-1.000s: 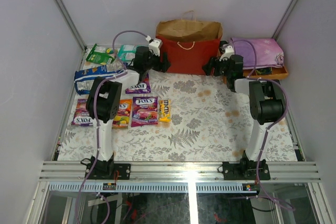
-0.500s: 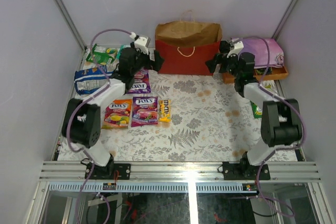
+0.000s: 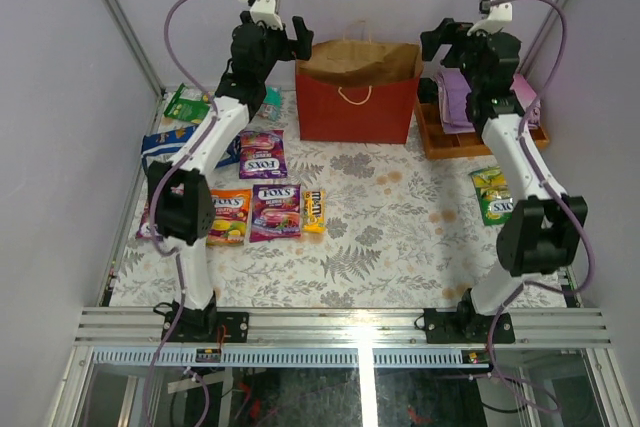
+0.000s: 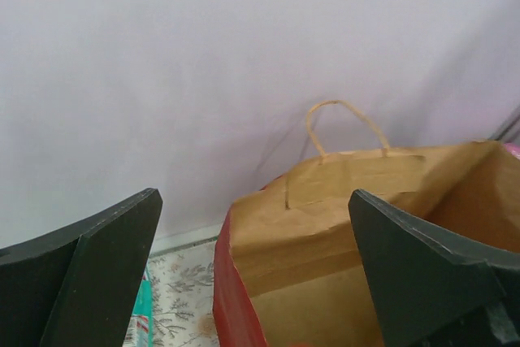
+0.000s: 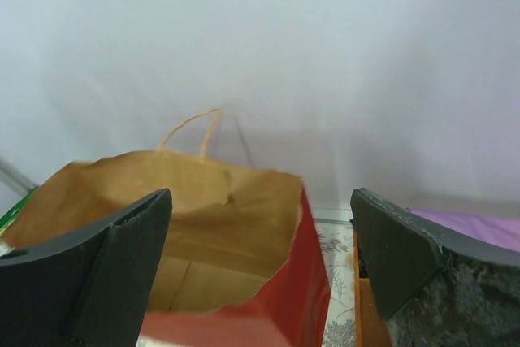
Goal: Take the snacks out of the paper bag
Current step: Adjust the paper bag at the center of the board.
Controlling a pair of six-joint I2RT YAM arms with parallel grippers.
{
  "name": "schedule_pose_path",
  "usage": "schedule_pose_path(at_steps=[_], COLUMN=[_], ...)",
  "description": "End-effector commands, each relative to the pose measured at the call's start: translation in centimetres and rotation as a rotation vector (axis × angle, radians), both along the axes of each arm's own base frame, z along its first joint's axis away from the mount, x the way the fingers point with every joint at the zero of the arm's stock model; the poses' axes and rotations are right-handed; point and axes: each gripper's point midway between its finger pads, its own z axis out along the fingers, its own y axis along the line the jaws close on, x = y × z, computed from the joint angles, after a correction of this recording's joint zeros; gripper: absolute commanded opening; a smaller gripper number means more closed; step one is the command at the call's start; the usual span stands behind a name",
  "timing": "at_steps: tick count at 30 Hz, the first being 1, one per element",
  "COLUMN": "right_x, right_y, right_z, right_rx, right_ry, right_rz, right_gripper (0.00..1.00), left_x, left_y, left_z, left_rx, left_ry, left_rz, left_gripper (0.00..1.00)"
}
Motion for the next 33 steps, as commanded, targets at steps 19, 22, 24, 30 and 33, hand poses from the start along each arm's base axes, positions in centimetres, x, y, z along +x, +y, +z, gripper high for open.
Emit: schedule_pose_path(at_steps=[19, 22, 24, 30, 33], right_x=[10.5, 9.7, 9.1, 8.4, 8.3], right_y=[-0.3, -0.7, -0.6, 1.0, 1.6], right_z=[-9.6, -7.6, -6.3, -4.8, -4.9], right_rx=[0.022, 0.021, 0.021, -0.048, -0.080], right_ry=[0.427, 0.376, 0.357, 0.375, 0.387], right_rz=[0.064, 0.045, 0.048, 0.070, 0.065], right_gripper=[0.76, 0.78, 0.78, 0.78, 0.78], left_x=[6.9, 6.3, 6.0, 5.1, 4.3], left_y=[0.7, 0.3, 0.0, 0.4, 1.1], left_z=[-6.5, -5.3, -4.4, -3.3, -4.0], left_rx=[0.064, 0.100, 0.123, 0.157, 0.165], left_ry=[0.192, 0.169, 0.157, 0.195, 0.249], left_rz=[0.082, 0.102, 0.118, 0.184, 0.214], left_gripper=[0.92, 0.93, 0.93, 0.91, 0.85])
